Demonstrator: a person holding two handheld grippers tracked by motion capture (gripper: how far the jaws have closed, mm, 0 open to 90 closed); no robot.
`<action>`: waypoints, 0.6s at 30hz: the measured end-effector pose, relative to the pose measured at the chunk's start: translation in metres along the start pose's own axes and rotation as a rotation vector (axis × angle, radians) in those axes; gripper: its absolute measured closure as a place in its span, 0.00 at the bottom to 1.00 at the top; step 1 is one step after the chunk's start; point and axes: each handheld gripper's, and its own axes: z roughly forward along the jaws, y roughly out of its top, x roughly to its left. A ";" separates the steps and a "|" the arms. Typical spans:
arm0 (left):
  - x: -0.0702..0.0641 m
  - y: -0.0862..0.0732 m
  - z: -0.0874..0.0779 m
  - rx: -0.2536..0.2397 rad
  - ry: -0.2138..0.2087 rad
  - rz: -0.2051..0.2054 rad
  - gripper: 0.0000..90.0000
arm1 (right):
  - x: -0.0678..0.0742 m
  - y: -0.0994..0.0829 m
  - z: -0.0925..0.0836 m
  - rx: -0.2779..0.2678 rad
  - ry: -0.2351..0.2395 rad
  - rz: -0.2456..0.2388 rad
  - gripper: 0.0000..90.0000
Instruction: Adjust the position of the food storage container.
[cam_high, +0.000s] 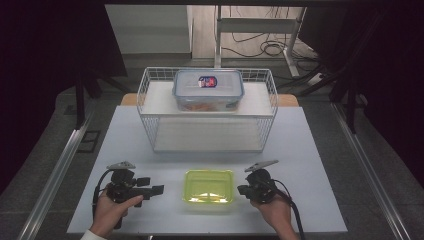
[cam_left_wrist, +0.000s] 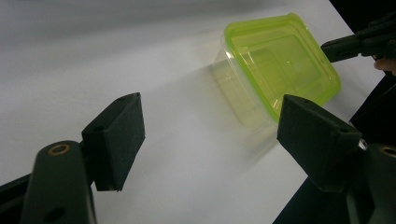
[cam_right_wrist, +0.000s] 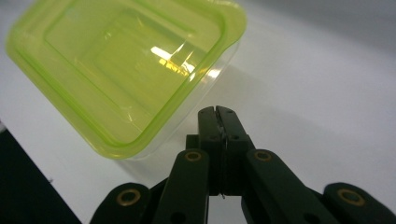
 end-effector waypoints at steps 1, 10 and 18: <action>-0.001 0.000 0.000 -0.003 -0.001 -0.001 0.25 | -0.001 -0.001 -0.002 -0.012 0.002 0.009 0.98; -0.002 0.000 0.004 -0.038 -0.127 -0.074 0.25 | -0.020 -0.014 -0.020 -0.121 0.180 0.131 0.66; 0.000 -0.002 0.004 -0.062 -0.161 -0.109 0.25 | -0.033 -0.020 -0.021 -0.190 0.290 0.237 0.53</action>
